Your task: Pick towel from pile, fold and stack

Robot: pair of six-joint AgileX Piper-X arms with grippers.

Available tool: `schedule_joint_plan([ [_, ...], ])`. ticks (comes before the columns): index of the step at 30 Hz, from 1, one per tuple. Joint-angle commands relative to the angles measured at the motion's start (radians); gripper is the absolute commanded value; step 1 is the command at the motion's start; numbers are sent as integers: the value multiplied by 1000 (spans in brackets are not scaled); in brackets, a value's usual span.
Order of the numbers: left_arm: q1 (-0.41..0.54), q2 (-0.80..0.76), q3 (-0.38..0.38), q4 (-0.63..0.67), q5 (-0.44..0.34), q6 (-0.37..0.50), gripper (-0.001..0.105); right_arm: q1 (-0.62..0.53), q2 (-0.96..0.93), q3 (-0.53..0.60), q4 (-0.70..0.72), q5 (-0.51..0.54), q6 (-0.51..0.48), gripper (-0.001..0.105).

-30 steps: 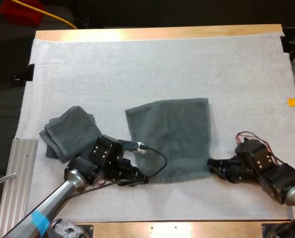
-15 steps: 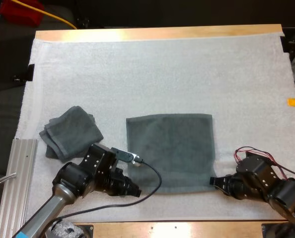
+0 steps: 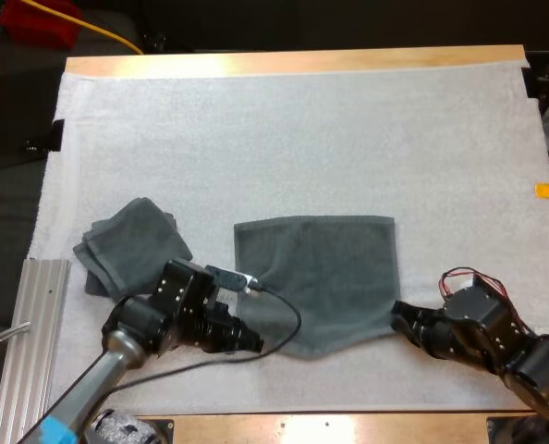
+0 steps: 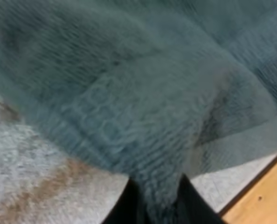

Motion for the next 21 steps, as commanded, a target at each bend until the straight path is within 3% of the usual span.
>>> schedule_joint_plan([
  [1, 9, 18, -2, -21, 28, -10, 2, 2, 14, -8, -12, 10, 33, 1],
  [4, 34, 77, -2, -53, 74, -9, 2, 2, 64, -6, -69, 9, 63, 1],
  [11, 71, 148, -23, -97, 80, -9, 2, -26, 193, -6, -287, -5, 158, 1],
  [17, 79, 206, -98, -124, 86, -23, 2, -134, 271, -6, -427, -75, 187, 1],
  [21, 101, 288, -172, -131, 138, -82, 2, -196, 307, -6, -501, -136, 197, 1],
])
